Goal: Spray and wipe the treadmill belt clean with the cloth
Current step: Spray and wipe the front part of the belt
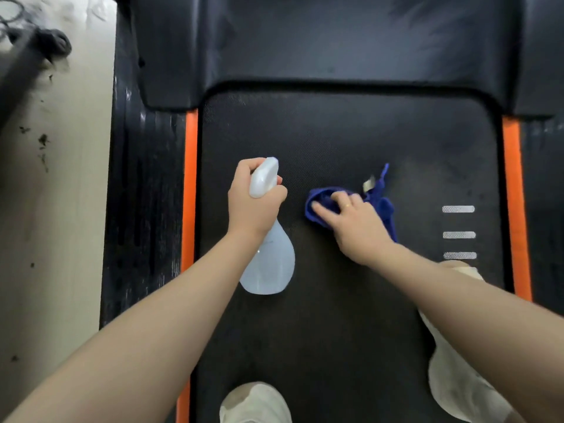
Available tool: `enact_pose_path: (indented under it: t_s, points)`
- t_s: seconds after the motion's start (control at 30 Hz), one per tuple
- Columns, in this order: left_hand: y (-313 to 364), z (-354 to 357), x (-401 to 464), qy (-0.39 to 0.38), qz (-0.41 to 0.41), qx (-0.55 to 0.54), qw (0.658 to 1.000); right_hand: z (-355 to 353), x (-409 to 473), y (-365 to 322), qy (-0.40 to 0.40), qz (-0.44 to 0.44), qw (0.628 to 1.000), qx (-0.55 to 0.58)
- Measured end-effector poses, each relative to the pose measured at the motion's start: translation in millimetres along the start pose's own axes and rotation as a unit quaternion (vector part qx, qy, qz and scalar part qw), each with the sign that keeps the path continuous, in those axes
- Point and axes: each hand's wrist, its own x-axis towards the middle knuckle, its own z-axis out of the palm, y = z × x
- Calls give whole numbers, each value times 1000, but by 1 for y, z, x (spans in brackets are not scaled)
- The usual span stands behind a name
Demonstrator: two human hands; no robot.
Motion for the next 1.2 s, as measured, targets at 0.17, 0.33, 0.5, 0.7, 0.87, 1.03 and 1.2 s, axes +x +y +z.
enact_pose_path:
  t_s: [0.17,0.33,0.5,0.7,0.87,1.03,1.2]
  points:
    - [12,14,-4,-52,46,-2,998,-8,18,30,38,22,998,-40]
    - [15,31,11,-4,29,-2,1000,-13,31,37,64,322,944,12]
    - [26,53,6,-9,34,-28,999,8,-9,36,37,-47,998,-17]
    - [28,82,-10,-49,41,-2,998,-24,37,85,37,238,971,-1]
    - [32,104,-8,-60,25,70,995,8,-39,71,42,-98,994,-27]
    - [29,122,-3,-110,24,139,984,-21,26,119,63,153,986,-19]
    - [34,123,-12,-73,8,91,993,1,-36,110,59,-86,994,-33]
